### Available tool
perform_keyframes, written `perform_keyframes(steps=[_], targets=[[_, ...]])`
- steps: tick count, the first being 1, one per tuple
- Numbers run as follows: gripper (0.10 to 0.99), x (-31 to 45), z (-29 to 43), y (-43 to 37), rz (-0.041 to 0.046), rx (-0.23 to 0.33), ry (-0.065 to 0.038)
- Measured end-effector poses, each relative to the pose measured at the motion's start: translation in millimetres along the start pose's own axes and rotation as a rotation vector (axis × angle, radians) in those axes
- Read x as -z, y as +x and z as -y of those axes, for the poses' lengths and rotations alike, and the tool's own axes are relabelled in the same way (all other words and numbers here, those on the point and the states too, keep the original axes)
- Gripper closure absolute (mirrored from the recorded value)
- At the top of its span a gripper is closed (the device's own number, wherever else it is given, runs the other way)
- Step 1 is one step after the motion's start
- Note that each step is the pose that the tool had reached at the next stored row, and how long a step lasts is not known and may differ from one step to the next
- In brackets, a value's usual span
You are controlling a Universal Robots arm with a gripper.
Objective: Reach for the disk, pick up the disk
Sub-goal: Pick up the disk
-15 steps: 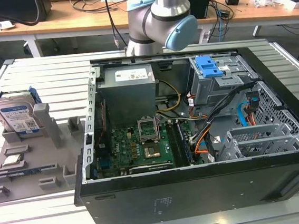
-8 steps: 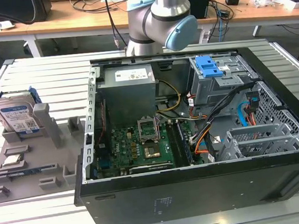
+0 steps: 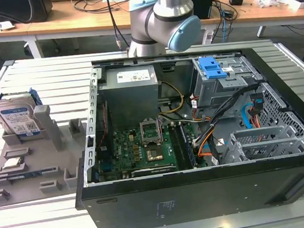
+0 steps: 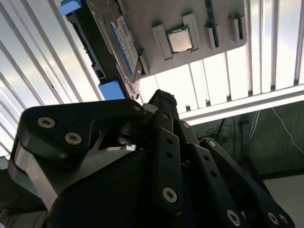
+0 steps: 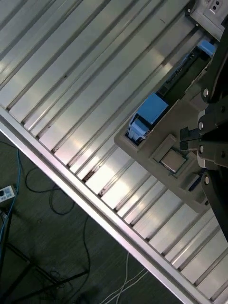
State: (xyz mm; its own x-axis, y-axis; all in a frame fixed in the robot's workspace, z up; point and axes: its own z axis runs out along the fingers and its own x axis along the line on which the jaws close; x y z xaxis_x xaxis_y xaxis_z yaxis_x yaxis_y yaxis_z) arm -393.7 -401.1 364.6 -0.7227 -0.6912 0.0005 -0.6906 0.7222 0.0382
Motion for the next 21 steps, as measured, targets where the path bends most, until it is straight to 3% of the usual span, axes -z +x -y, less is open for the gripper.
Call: perform_keyframes(steps=[21], targets=[[0.980,0.0,0.0,0.0,-0.0081,0.213,0.000]])
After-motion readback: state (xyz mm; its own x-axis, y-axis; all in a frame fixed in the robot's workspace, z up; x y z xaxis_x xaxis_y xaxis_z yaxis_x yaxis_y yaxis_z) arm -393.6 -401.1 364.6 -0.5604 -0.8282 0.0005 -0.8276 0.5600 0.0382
